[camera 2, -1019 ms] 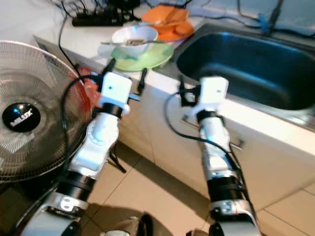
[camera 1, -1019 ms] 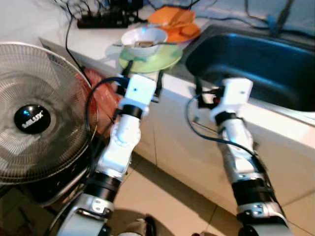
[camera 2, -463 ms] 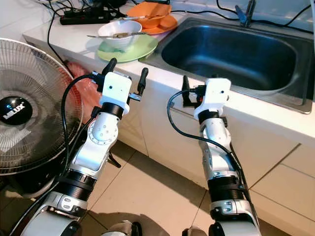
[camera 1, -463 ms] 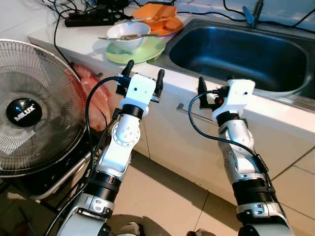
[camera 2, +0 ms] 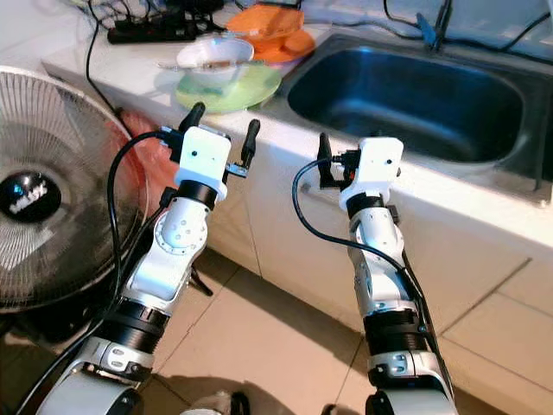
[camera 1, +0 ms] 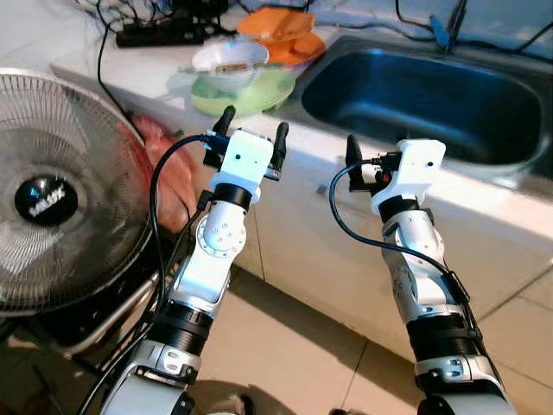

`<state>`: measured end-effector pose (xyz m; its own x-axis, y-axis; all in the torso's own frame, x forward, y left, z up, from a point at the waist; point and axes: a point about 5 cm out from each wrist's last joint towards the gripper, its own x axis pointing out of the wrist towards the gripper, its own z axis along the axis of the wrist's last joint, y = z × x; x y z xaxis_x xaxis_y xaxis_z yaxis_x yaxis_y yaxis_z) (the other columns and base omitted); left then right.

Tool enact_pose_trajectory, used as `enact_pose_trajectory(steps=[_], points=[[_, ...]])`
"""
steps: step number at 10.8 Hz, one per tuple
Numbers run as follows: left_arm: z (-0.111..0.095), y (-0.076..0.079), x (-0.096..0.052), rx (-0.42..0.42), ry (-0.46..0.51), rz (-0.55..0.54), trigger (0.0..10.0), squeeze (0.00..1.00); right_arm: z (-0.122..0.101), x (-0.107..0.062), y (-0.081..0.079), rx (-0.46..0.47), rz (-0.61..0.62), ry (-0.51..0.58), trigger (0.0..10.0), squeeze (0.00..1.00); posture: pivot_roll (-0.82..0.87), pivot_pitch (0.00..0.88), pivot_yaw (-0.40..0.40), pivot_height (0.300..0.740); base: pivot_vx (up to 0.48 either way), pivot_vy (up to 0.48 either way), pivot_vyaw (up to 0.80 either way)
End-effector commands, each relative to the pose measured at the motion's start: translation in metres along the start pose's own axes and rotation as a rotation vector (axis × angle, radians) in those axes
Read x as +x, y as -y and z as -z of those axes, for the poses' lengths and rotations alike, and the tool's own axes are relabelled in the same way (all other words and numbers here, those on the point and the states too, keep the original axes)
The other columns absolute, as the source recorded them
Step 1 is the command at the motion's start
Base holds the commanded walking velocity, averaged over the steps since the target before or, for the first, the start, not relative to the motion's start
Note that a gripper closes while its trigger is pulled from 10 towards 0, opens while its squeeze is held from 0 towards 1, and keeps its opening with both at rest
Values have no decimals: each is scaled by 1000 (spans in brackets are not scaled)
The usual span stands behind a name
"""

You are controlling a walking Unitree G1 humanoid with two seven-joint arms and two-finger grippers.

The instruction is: Kitchen organization

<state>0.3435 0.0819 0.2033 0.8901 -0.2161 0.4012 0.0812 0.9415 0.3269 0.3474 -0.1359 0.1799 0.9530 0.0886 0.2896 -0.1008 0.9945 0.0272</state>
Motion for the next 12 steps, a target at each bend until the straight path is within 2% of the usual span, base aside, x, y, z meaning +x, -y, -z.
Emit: enact_pose_trajectory(steps=[1, 9, 12], points=[[2, -5, -1, 8, -10, -20, 10000, 0, -1, 1, -2, 9, -5, -2, 10000, 0, -2, 105, 70, 740, 292, 0, 0], [1, -7, -1, 15, -8, -28, 10000, 0, -2, 2, -2, 15, 0, 2, 10000, 0, -1, 105, 72, 740, 311, 0, 0], [2, -8, 0, 14, -8, -34, 10000, 0, -10, 2, 1, 37, 21, 61, 10000, 0, -1, 104, 72, 740, 356, 0, 0]])
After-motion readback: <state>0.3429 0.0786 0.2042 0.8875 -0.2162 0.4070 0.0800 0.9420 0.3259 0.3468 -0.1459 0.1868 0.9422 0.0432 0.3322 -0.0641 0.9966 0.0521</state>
